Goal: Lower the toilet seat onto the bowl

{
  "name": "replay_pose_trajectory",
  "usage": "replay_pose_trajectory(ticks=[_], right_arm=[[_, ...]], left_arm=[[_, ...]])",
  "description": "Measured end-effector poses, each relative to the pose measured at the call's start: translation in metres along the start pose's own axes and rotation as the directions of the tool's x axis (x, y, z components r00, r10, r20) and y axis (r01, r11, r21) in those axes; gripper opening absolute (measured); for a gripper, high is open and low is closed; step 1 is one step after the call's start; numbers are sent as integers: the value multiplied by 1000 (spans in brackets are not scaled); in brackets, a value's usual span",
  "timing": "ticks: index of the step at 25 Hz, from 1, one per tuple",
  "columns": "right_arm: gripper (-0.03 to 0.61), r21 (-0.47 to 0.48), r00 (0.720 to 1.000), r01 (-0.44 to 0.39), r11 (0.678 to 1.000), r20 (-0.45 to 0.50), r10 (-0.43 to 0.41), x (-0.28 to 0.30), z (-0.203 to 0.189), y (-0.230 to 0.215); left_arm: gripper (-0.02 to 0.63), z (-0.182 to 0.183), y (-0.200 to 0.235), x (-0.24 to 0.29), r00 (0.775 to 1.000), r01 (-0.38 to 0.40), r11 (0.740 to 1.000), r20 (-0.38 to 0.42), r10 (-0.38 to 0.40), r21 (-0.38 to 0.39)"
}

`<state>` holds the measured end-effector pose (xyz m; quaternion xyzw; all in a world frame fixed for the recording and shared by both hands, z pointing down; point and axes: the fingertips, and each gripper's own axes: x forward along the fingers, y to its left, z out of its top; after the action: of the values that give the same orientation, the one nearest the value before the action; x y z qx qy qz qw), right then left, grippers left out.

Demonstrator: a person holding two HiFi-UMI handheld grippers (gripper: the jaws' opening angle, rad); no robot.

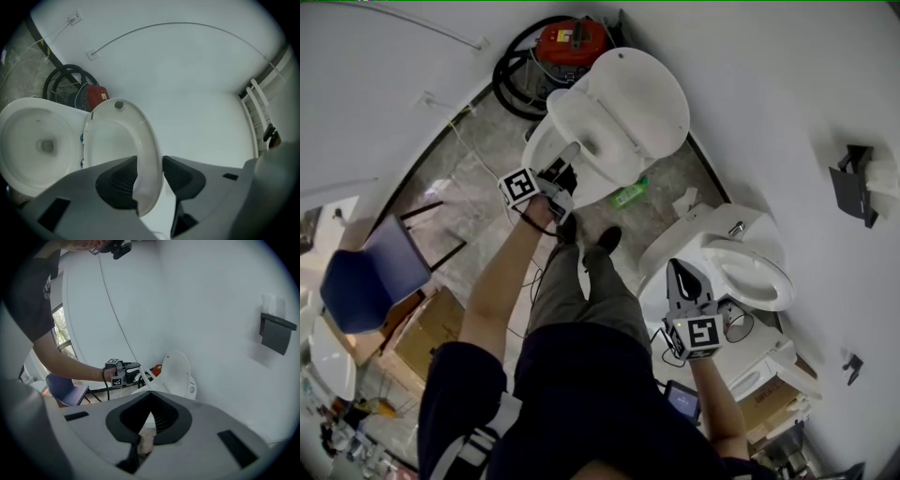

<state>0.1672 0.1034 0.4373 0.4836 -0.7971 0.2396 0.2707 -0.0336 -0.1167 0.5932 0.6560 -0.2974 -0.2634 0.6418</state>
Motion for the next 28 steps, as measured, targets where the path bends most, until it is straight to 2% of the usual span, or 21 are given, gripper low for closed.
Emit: replay_pose_trajectory(ticks=[11, 22, 28], right_arm=[[18, -17, 1000, -1, 1000, -25, 1, 6, 4, 13], [18, -51, 997, -17, 999, -77, 13, 9, -14, 19], [18, -60, 995, -34, 998, -100, 28, 18, -17, 26]], left_arm=[[198, 3, 16, -30, 999, 32, 999, 41, -31, -23], [198, 5, 41, -60, 995, 83, 996, 55, -81, -29], [201, 8, 57, -79, 995, 65, 997, 76, -62, -37]])
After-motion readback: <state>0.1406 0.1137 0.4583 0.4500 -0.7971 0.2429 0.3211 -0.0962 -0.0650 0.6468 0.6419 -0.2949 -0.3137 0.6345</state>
